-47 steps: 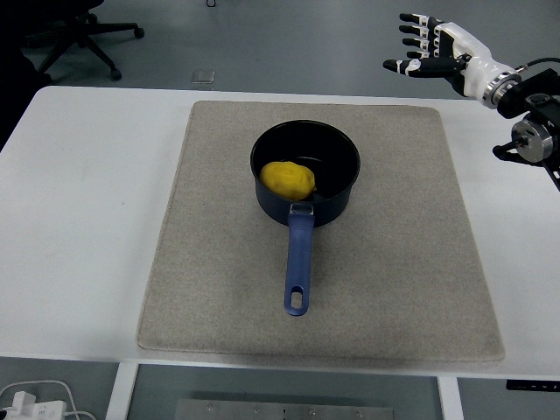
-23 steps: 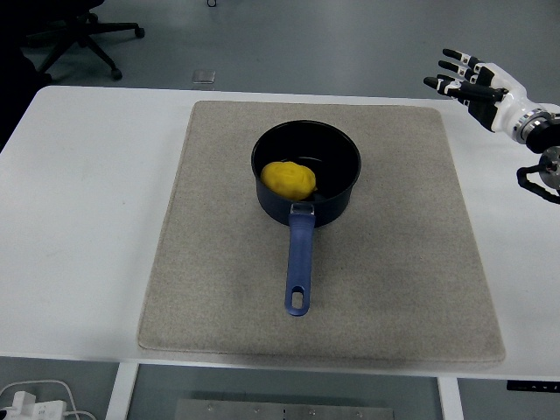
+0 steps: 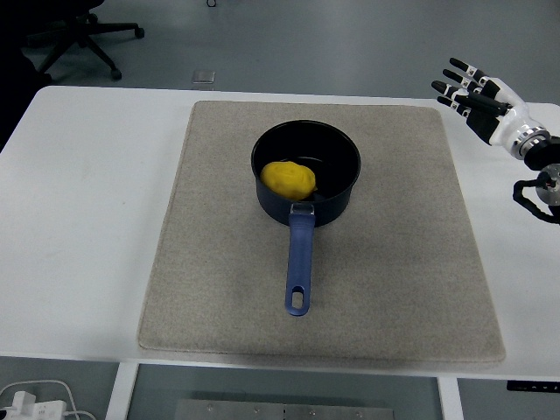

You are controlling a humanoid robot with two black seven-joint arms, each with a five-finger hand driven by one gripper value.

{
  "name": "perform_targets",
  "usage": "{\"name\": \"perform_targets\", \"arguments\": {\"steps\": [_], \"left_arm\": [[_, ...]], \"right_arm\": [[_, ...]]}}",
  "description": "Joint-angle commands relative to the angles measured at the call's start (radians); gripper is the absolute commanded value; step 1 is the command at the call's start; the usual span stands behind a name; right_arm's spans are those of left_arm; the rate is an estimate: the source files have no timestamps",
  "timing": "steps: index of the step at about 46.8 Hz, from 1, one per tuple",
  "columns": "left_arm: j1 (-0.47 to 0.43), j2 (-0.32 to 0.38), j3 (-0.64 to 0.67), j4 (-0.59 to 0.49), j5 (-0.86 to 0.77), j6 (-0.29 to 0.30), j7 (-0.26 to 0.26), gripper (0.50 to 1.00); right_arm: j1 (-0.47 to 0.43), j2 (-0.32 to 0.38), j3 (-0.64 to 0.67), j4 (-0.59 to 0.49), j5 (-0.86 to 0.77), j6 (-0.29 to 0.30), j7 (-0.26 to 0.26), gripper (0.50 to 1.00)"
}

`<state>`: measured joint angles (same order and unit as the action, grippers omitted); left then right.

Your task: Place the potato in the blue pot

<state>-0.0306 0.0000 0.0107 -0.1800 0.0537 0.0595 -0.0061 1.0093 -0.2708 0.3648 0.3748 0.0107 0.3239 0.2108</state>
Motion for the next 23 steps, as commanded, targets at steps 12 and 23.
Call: {"name": "perform_targets", "arguments": {"steps": [12,23], "left_arm": [[0.0,0.0,-0.001,-0.001,0.0,0.0,0.0,0.996],[0.0,0.0,-0.001,0.001,-0.002,0.0,0.0,0.996]], "right_arm": [[-0.032,0.038,0.005,0.0,0.0,-0.012,0.007,0.928],[-0.034,0.045,0.012,0.0,0.0,-0.012,0.007,0.928]]}}
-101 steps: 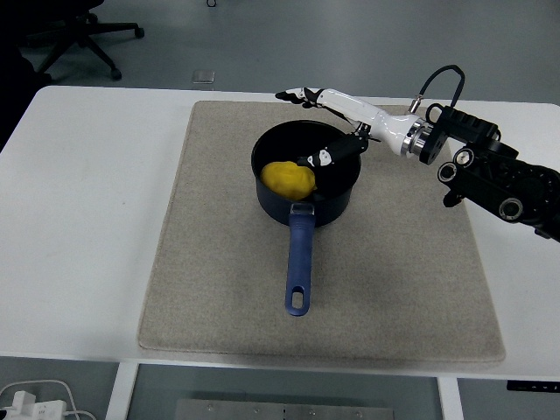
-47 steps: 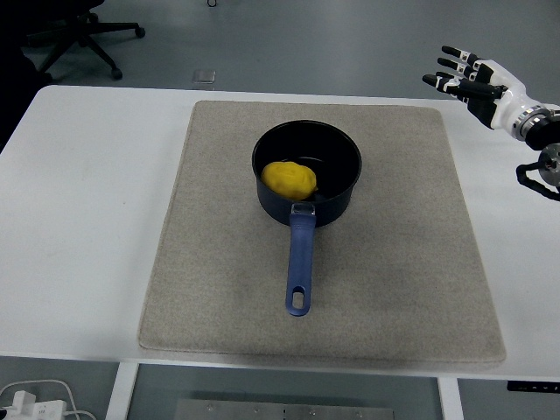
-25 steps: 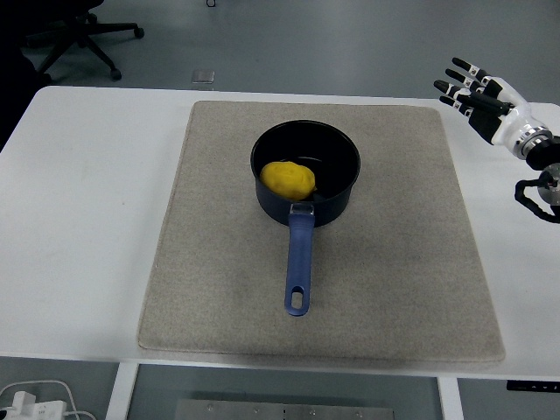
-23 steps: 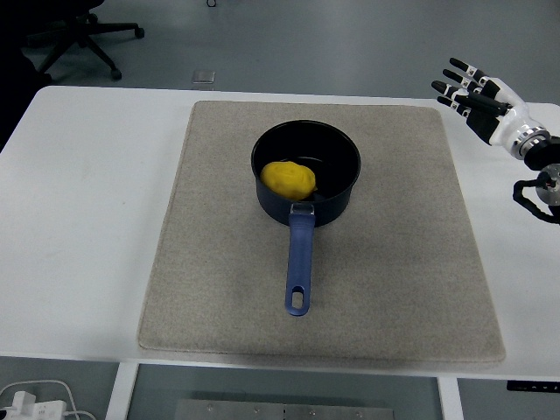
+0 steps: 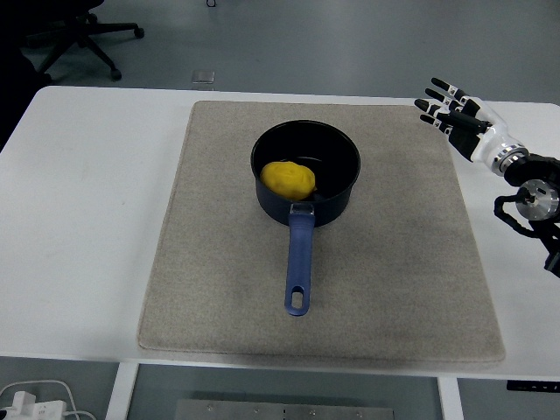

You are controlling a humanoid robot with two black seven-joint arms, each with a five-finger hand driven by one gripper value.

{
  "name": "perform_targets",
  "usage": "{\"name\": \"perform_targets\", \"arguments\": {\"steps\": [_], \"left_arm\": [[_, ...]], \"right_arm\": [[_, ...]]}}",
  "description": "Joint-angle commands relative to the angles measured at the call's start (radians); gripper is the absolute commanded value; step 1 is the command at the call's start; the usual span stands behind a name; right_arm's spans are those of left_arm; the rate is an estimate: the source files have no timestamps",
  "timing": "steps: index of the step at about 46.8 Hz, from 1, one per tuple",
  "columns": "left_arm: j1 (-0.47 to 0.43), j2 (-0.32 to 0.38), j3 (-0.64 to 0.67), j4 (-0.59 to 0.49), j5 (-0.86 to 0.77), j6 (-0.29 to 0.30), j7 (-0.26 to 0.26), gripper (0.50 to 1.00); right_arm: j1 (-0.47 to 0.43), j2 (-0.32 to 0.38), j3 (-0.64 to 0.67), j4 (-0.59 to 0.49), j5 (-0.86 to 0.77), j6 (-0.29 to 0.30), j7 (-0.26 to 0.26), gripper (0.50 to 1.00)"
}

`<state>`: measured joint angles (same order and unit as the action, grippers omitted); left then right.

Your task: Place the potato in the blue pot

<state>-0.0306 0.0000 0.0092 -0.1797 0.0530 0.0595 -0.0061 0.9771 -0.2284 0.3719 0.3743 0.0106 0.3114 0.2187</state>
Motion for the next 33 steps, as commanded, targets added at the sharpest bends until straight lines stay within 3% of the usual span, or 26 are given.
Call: {"name": "perform_targets", "arguments": {"steps": [1,33], "left_arm": [[0.0,0.0,0.0,0.0,-0.001,0.0,0.0,0.996],[0.0,0.0,0.0,-0.001,0.001,0.0,0.0,0.996]], "right_arm": [[-0.005,0.004,0.007,0.0,0.0,0.0,-0.001,0.928],[-0.012,0.014,0.14,0.0,0.0,-0.005,-0.002,0.928]]}}
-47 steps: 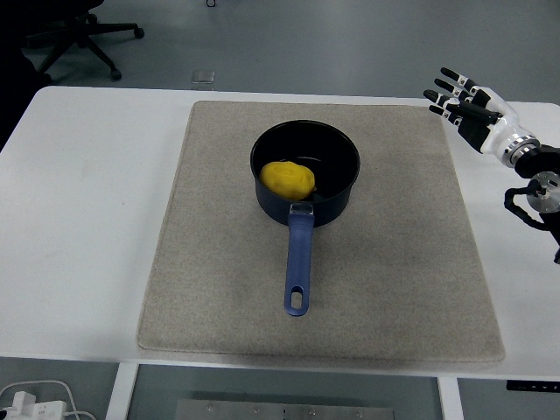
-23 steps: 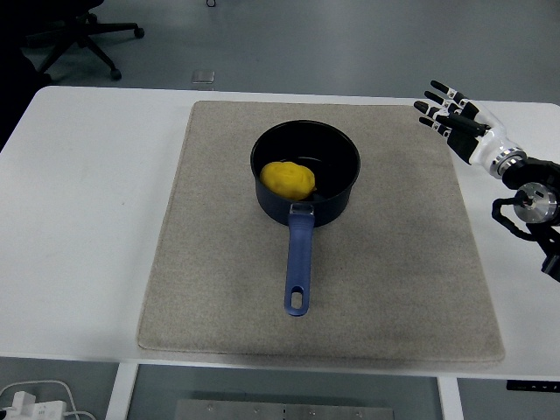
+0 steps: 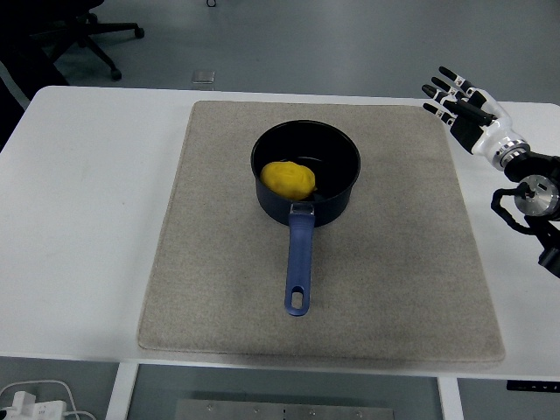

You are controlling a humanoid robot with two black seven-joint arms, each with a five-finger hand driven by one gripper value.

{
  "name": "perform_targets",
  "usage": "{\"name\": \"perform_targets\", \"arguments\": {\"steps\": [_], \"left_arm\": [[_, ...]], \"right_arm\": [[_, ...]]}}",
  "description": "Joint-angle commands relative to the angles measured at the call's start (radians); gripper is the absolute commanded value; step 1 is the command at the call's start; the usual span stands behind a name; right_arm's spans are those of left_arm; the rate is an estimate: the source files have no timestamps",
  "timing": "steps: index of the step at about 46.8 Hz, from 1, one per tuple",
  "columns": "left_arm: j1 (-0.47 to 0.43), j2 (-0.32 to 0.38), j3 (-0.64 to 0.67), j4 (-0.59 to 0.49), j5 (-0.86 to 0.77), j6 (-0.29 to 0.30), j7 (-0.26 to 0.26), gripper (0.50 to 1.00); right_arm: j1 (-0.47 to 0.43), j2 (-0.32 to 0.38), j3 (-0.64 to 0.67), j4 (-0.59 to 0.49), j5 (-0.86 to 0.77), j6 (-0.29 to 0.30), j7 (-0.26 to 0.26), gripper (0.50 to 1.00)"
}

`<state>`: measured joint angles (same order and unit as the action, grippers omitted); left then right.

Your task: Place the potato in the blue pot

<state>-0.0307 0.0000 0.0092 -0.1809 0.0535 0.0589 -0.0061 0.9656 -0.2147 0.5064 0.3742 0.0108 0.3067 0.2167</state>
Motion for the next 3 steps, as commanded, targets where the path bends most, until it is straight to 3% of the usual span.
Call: {"name": "perform_targets", "arguments": {"steps": [1,3], "left_arm": [[0.0,0.0,0.0,0.0,0.0,0.001,0.0,0.996],[0.0,0.0,0.0,0.0,0.0,0.001,0.0,0.996]], "right_arm": [[-0.001,0.0,0.006,0.0,0.0,0.0,0.0,0.928],[-0.001,0.0,0.008,0.0,0.0,0.0,0.0,0.928]]}}
